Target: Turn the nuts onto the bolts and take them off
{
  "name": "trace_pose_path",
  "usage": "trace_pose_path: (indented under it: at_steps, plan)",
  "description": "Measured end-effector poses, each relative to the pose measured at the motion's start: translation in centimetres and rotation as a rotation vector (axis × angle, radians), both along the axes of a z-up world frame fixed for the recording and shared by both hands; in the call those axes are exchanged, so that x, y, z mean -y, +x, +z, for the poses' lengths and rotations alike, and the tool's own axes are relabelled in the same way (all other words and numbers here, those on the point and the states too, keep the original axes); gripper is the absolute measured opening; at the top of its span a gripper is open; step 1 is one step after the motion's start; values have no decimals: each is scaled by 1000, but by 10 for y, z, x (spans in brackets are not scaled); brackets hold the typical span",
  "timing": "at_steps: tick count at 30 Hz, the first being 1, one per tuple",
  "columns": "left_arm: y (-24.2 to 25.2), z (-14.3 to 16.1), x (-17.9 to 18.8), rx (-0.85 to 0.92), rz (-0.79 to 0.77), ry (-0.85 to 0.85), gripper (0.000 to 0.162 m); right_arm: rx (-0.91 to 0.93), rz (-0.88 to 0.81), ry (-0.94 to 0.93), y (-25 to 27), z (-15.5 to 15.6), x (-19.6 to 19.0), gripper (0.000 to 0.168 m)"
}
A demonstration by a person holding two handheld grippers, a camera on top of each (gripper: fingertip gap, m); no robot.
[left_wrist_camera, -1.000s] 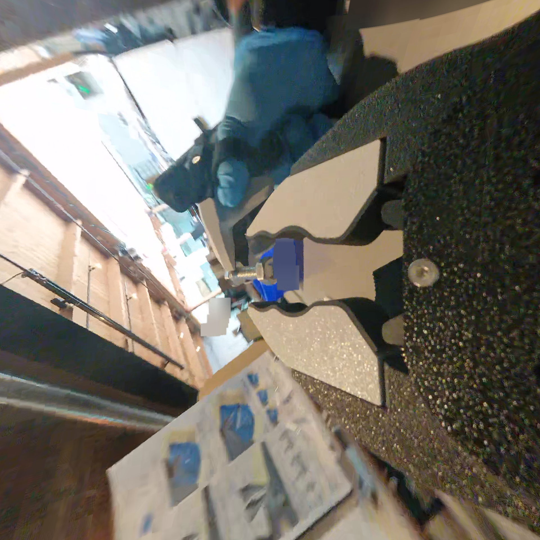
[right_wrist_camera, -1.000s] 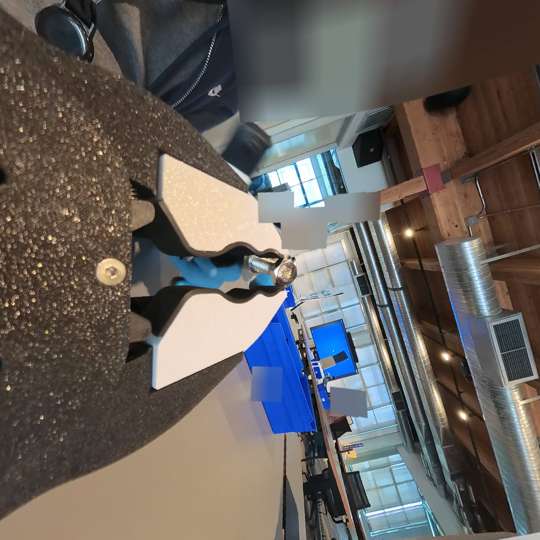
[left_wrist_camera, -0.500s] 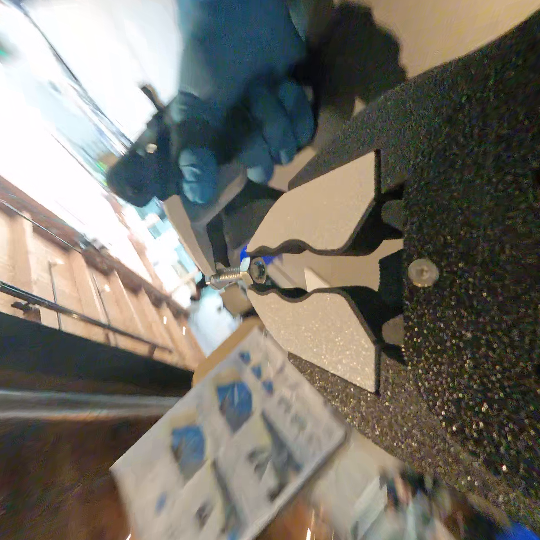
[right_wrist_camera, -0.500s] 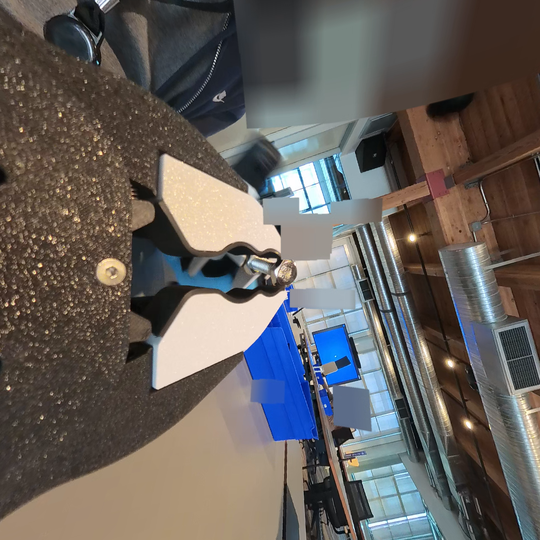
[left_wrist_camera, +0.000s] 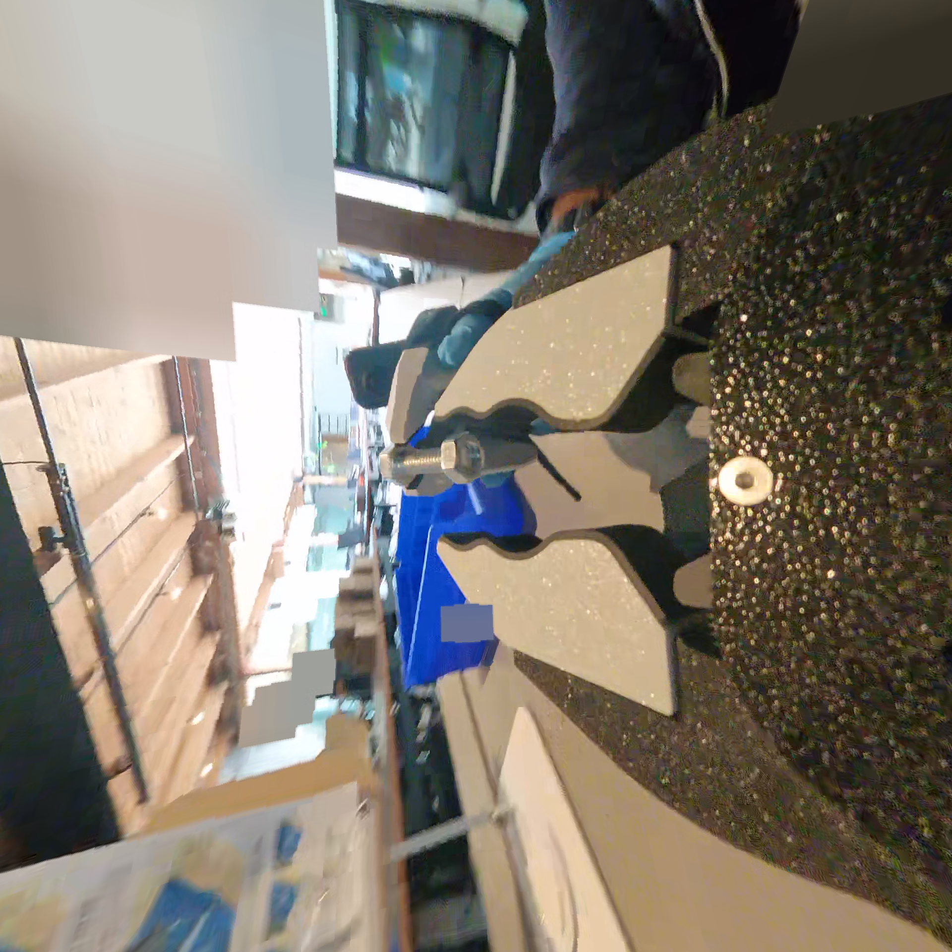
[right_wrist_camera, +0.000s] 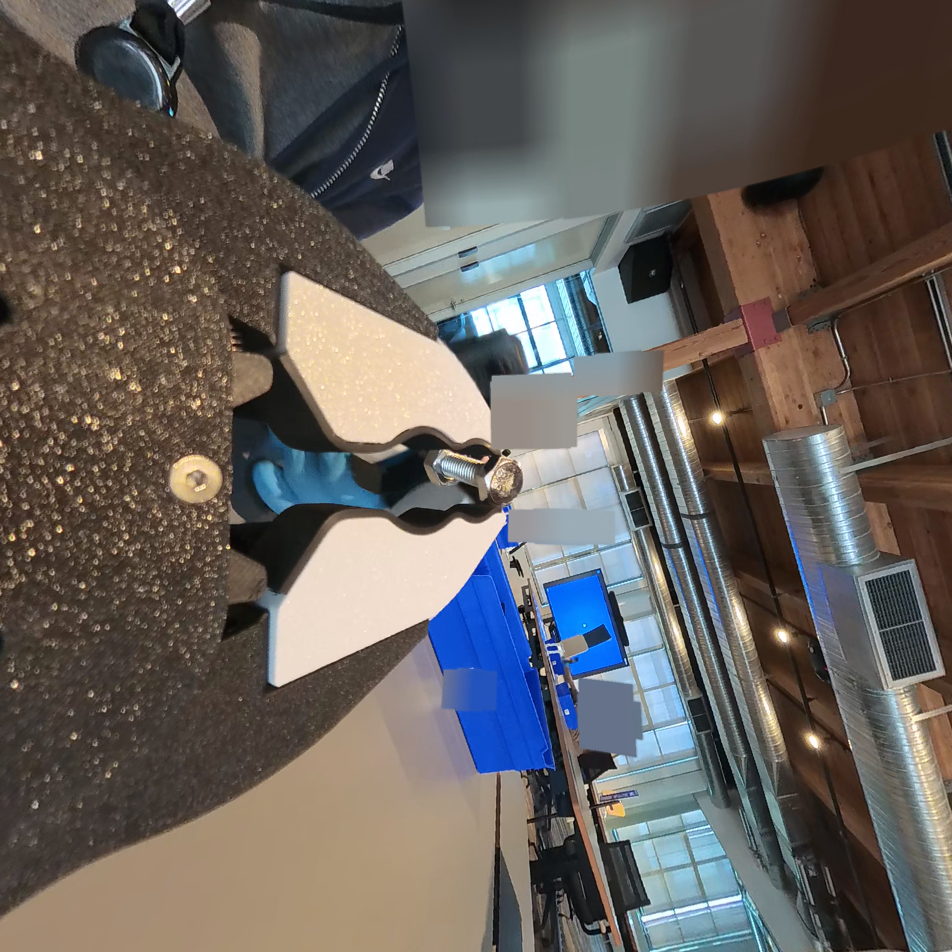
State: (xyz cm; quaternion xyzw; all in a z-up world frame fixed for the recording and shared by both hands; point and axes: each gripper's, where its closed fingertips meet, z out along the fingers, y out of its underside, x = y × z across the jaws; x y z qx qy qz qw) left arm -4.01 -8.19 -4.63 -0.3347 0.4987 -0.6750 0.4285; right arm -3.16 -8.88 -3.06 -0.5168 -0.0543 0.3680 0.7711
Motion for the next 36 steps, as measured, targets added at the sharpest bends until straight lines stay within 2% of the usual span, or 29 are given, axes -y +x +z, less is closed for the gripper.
trace_pose_path:
  at_steps: [3,5,8,10,14,16,18,20,24,28,30,32,33,35,36]
  plan:
    - [-1,-3,6,-62,-128,-108,35,5,3,-1,-1,0,0,17]
    - [0,-8,9,-108,-174,-134,22,9,3,-2,-2,0,0,17]
    - [-3,-4,7,-52,-136,-87,17,15,1,-5,-2,0,-1,17]
    - [-2,-3,5,17,6,93,17,20,-4,-6,-3,-1,-1,17]
    - [2,-6,0,186,467,689,18,23,-12,-3,-2,0,0,17]
    - [4,-7,8,207,499,780,32,17,-11,4,-2,1,1,17]
    - [3,-6,12,206,447,712,38,11,-18,7,0,1,1,17]
    - [0,-1,8,193,371,553,43,3,-17,12,1,2,2,17]
    - [-3,5,2,90,102,136,41,6,-18,13,1,2,2,17]
    - [-4,2,4,-7,-87,-80,36,1,-14,13,1,2,2,17]
    - [-2,-2,6,-48,-130,-118,31,7,-10,11,0,2,2,17]
    - [-3,-3,8,-53,-159,-129,18,14,-4,8,-2,1,1,17]
    - [-4,-2,8,-41,-149,-119,18,16,-3,6,-3,1,1,17]
    - [-4,-1,6,16,-43,11,17,22,-7,4,-3,0,0,17]
    - [-4,-2,6,56,49,139,17,23,-10,3,-3,0,0,17]
